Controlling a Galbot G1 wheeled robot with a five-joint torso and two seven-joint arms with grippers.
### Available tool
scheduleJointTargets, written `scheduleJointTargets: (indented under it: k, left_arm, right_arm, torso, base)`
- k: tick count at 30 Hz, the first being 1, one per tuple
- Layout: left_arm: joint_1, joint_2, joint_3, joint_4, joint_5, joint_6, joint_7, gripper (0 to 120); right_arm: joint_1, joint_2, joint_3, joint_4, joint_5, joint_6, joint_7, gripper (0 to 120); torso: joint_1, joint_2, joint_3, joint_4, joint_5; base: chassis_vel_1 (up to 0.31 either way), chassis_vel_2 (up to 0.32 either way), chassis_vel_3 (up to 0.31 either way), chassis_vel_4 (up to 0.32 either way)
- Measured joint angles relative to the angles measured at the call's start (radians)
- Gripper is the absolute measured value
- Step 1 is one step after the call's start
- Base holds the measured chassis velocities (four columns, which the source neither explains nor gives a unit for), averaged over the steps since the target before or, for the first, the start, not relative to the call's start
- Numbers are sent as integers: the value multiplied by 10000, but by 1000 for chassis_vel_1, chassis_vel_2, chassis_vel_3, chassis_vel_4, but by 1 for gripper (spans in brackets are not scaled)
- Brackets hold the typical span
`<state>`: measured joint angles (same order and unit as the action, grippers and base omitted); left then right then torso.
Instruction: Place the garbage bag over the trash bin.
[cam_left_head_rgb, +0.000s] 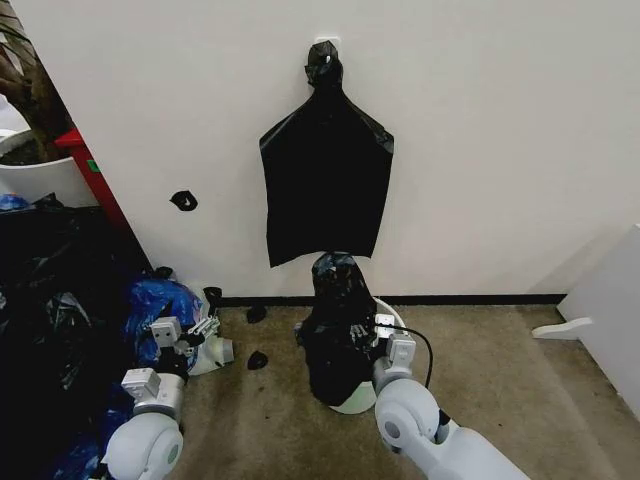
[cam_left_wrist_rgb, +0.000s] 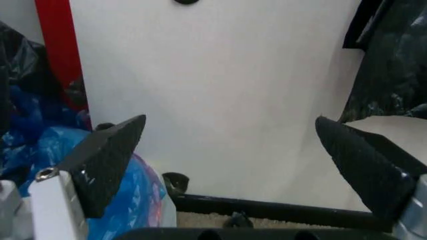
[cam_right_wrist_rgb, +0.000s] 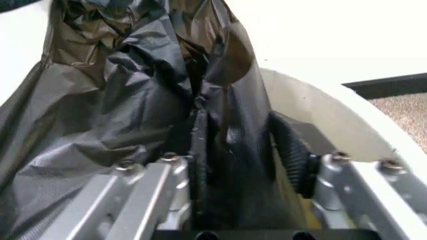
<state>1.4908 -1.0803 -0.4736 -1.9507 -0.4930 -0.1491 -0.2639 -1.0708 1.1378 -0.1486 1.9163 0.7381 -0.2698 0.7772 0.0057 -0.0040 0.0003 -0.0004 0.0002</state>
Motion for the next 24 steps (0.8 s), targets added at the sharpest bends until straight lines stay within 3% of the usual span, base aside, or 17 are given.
scheduleJointTargets:
  k: [5,7,9,15,20,24]
  left_arm:
    - [-11,105,-3,-23,0,-5,-32,100]
    - [-11,105,-3,-23,0,-5,-32,100]
    - [-43,147,20,-21,-1,-5,-34,100]
    - [-131,199,48,-10,-4,19,-34,100]
    - [-129,199,52,32,-6,25,-35,100]
    - [-133,190,52,106,3,14,-35,100]
  right_arm:
    - [-85,-45,-11,258,-89,377,-405,11]
    - [-85,-45,-11,258,-89,377,-405,11]
    - [-147,-72,-36,458,-50,495,-575,0]
    - [-187,-88,-120,549,-118,536,-714,0]
    - [-264,-160,-93,220,-1591,520,-725,0]
    - [-330,-243,-134,374,-1955,348,-722,10]
  torso:
    - [0,0,0,0,0]
    - [0,0,0,0,0]
    - [0,0,0,0,-1]
    - [0,0,-2,0,-1]
    - [0,0,-1,0,1]
    - [0,0,-1,-1,0]
  base:
    - [0,0,0,0]
    - [0,0,0,0]
    - [0,0,0,0]
    - [0,0,0,0]
    - [0,0,0,0]
    - [0,0,0,0]
